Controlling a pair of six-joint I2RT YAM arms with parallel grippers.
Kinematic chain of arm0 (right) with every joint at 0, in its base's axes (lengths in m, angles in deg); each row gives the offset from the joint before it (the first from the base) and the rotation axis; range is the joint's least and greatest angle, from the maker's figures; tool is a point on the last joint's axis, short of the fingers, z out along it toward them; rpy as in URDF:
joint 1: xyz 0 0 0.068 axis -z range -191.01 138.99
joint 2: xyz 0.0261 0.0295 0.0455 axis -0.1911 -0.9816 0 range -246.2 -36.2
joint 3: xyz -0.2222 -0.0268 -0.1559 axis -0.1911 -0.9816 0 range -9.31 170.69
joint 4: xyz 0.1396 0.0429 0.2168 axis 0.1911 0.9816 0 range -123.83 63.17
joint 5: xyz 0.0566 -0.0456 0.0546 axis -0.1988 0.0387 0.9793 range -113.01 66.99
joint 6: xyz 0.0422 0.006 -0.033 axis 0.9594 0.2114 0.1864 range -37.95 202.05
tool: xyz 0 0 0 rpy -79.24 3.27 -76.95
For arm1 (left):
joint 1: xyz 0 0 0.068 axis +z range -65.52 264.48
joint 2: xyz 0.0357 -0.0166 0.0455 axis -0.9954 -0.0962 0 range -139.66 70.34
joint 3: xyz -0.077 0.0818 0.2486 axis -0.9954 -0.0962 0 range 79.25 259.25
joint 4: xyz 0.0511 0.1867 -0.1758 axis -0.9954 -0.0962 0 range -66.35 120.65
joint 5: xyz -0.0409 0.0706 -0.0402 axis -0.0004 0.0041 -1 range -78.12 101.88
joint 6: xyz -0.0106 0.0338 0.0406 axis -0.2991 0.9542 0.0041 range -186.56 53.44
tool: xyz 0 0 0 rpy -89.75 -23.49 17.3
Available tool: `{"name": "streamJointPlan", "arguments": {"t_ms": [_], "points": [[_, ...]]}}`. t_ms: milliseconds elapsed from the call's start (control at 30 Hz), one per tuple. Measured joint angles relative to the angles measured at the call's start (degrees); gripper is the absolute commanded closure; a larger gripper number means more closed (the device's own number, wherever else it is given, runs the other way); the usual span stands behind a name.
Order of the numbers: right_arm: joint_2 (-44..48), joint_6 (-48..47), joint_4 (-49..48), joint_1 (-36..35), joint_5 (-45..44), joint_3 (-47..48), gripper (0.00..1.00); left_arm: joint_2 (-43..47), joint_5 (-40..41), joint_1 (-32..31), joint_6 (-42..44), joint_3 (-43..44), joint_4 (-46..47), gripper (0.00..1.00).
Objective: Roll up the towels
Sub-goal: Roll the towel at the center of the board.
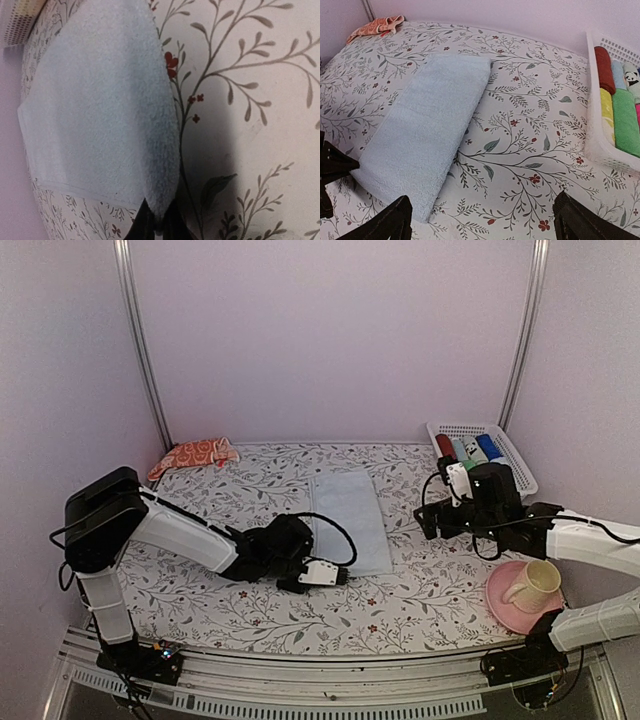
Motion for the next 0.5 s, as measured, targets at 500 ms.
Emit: {"name": "streamJointPlan", "arguments": {"t_ms": [500], "points": [[-9.8,-28.1,-18.1,-13.4,11.6,-7.5,0.04,3.3,-24.9,10.5,-8.1,2.6,-15.3,1.0]]}}
